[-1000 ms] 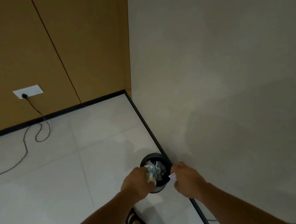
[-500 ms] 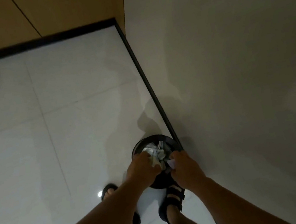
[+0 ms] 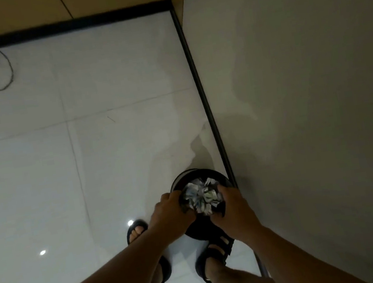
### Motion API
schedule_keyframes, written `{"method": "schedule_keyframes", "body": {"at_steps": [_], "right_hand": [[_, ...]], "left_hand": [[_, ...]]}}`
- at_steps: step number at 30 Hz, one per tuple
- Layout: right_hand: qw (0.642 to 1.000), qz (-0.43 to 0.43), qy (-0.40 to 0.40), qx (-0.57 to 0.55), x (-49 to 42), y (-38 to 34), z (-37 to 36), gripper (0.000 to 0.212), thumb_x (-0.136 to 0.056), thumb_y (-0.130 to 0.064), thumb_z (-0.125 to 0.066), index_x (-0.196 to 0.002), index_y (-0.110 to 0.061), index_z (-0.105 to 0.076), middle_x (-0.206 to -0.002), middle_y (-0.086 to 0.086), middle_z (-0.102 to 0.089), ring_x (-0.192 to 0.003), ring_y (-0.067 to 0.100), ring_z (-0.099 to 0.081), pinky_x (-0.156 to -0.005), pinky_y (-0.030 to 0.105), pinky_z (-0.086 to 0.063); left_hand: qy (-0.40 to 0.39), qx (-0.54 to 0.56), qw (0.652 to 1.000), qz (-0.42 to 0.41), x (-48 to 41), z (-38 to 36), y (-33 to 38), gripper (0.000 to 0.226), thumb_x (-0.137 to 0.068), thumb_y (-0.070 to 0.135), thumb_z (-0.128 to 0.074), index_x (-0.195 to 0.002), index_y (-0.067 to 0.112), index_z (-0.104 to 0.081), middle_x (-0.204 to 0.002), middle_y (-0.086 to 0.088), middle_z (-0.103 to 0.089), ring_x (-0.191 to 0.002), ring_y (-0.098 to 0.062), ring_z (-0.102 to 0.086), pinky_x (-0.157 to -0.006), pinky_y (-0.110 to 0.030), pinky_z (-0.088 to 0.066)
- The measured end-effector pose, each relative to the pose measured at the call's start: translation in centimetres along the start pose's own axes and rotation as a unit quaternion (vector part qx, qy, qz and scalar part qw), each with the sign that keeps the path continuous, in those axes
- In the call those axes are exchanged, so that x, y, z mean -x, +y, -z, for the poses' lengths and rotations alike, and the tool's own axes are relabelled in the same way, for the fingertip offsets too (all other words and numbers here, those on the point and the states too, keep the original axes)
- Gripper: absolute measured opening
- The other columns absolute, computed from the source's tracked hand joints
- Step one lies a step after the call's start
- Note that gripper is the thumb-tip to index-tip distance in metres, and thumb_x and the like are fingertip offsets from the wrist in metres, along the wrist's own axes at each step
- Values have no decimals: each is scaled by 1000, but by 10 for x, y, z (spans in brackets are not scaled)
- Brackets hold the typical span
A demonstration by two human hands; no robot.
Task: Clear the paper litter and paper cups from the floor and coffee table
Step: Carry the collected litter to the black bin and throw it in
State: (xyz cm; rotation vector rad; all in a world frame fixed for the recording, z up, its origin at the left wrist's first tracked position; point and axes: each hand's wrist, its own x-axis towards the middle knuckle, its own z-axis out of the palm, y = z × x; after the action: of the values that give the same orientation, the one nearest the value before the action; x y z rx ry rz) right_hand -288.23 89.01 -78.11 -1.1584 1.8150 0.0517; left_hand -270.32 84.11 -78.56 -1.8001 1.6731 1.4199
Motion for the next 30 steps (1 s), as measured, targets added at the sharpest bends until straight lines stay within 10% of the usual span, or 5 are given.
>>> {"method": "schedule_keyframes", "body": {"at_steps": [16,30], "right_hand": [[956,192,-60,212,216,-268,118,78,-91,-46,-59,-154,-26,-19,-158,2,-19,-141,24,-26,-112,40,-33],[745,382,-122,533,366,-352,19,83,-89,-47,-59,-156,-25,-14,-159,6,-16,-143,29,-20,-113,43,-31]], "left_hand": [[203,11,979,32,297,225,12,71,-85,50,-56,-146,21,-33,-148,-8,-37,-134,-30,-35,-103,-44,-40],[356,192,882,240,527,96,-130,68,-86,51,-53,-145,24,-33,-149,-2,-35,-136,-26,-31,-105,-45,-37]]}}
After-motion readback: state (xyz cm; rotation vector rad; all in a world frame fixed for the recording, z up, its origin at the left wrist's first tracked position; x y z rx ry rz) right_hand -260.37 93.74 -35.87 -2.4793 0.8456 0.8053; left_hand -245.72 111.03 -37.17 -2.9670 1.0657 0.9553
